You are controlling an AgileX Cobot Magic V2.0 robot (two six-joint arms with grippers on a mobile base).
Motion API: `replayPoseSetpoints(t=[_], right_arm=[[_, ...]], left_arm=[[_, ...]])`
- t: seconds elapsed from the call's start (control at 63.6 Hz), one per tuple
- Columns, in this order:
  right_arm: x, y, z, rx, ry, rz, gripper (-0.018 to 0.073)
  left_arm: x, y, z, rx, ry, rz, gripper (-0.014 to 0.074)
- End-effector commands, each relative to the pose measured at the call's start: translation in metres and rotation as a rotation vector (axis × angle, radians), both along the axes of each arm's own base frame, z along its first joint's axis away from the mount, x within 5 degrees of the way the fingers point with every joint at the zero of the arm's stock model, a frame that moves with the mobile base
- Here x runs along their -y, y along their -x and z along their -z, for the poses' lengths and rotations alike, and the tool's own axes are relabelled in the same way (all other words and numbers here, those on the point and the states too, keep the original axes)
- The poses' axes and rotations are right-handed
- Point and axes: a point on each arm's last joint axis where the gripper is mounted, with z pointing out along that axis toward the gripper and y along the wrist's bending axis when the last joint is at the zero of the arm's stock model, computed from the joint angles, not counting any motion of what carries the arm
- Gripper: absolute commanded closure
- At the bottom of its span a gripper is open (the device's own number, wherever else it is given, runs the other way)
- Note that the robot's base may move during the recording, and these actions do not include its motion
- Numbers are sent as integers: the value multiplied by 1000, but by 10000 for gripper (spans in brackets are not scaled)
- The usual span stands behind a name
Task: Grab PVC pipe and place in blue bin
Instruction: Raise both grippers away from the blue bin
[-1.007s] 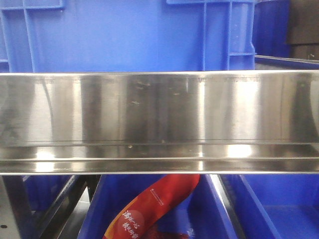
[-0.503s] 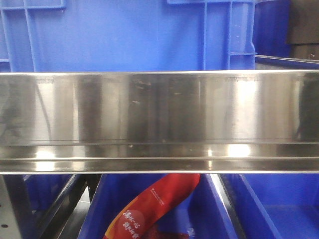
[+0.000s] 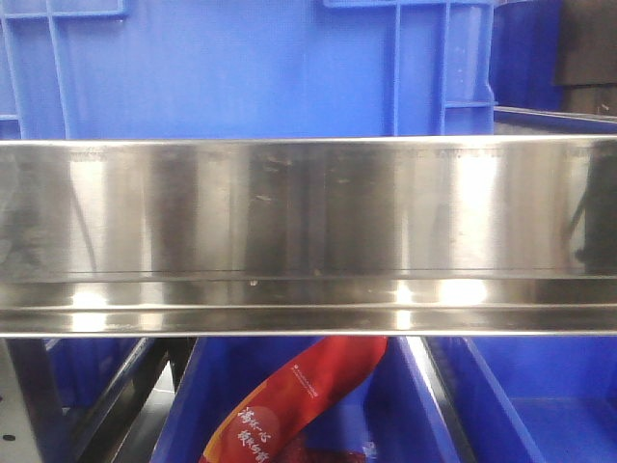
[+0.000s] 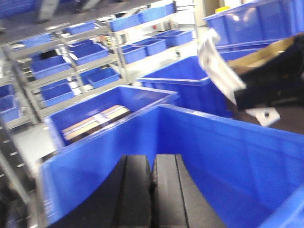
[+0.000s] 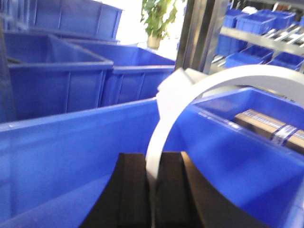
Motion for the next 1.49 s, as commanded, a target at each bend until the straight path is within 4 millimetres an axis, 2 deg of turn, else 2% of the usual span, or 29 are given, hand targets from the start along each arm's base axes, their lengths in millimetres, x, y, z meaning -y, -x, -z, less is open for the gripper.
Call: replayPoseSetpoints(t=[0.0, 0.189, 0.267, 0.315, 0.409, 0.472, 0.566, 0.582, 0.786, 0.959, 1.038, 1.29, 1.478], right_arm=[[-3, -7, 0, 2, 15, -14, 659], [-7, -20, 10, -33, 11, -23, 321], [-8, -22, 12, -45, -10, -20, 275], [-8, -22, 11, -40, -11, -15, 293], [-6, -21, 8, -27, -14, -2, 389], [-5, -19, 4, -14, -17, 5, 498], [-3, -12, -3, 14, -5, 7, 715], [-3, -11, -4, 17, -4, 9, 725], [5, 8, -25, 108, 28, 50, 722], [14, 29, -45, 202, 74, 91, 722], [19, 38, -50, 235, 71, 127, 722], [32, 61, -34, 238, 92, 197, 722], [42, 82, -25, 261, 101, 254, 722]], left_arm=[[-9, 2, -1, -2, 9, -35, 708], [-18, 2, -1, -19, 4, -80, 708], [-18, 2, -1, -19, 2, -83, 708], [-18, 2, -1, -18, 0, -83, 708], [-19, 2, -1, -14, -13, -88, 708], [-19, 2, -1, -7, -21, -91, 708], [-21, 4, -2, 2, -27, -96, 708], [-21, 4, -2, 3, -29, -96, 708], [-30, 17, -8, 20, -17, -116, 708], [-57, 31, -13, 8, 33, -245, 708], [-69, 44, -18, 33, 47, -297, 708], [-94, 77, -17, -13, 39, -449, 708], [-103, 94, -18, 2, 48, -509, 708]])
